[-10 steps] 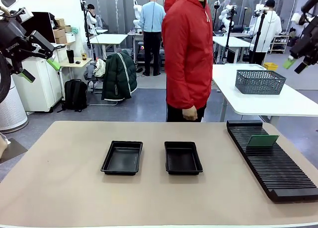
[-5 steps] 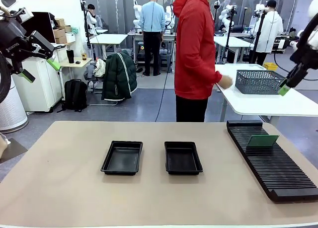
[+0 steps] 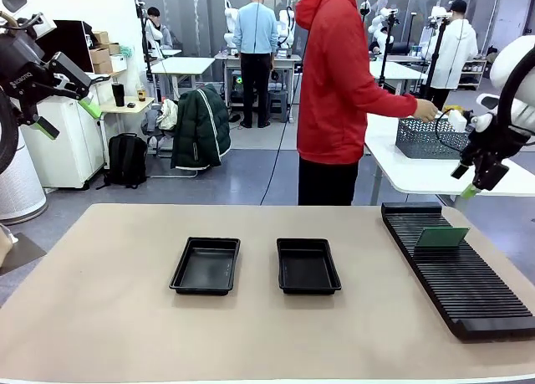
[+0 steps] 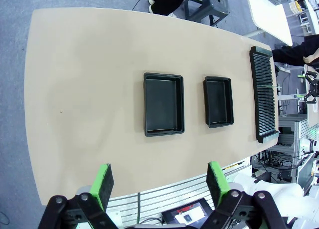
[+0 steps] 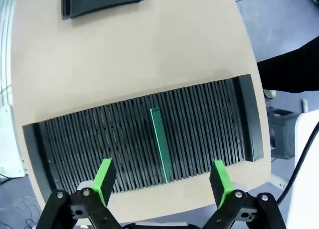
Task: Inspect and transfer BCBs to ESD trays.
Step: Pick up the Blank PCB from the PCB Rack and place it in the left ESD tray.
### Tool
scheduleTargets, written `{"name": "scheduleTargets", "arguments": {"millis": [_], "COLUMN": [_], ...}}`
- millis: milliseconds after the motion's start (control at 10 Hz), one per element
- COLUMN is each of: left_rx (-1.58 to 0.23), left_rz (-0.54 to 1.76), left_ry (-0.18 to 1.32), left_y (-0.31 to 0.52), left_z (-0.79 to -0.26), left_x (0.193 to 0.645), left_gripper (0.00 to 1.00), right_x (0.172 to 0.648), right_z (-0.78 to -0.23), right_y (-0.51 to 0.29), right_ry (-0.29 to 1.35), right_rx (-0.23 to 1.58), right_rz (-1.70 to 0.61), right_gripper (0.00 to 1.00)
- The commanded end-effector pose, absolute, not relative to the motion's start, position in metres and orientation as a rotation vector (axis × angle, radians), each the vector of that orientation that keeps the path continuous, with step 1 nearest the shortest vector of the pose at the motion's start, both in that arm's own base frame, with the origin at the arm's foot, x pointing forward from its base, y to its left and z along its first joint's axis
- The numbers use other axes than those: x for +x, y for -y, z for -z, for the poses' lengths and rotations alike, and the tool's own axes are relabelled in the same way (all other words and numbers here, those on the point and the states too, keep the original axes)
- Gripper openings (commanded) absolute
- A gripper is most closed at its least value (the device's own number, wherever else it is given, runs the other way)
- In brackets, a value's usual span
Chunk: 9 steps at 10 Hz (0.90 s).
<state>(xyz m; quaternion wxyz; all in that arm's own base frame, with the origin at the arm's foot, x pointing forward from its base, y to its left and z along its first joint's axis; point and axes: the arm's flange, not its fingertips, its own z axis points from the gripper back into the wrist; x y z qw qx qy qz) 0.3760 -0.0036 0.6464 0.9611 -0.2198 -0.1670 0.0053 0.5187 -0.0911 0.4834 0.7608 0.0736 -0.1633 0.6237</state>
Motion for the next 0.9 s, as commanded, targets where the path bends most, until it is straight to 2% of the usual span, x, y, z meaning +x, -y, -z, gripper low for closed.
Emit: {"name": "scheduleTargets", "arguments": {"millis": [0, 800], "left_rx": [-0.449, -0.449], "left_rz": [-0.015, -0.015], "left_ry": [0.347, 0.347], "left_y": [0.002, 0.002], "left_z": [-0.643, -0.643], "left_x": [0.377, 0.377], "left_gripper": [1.00, 1.00], "right_x": [0.523, 0.534], "right_z": [-0.462, -0.386], "right_y": [0.088, 0.073], "right_ry": [0.332, 0.190], "right_rx": [0.060, -0.093], "right_rz": [-1.428, -1.498], "right_gripper": [1.00, 1.00]}}
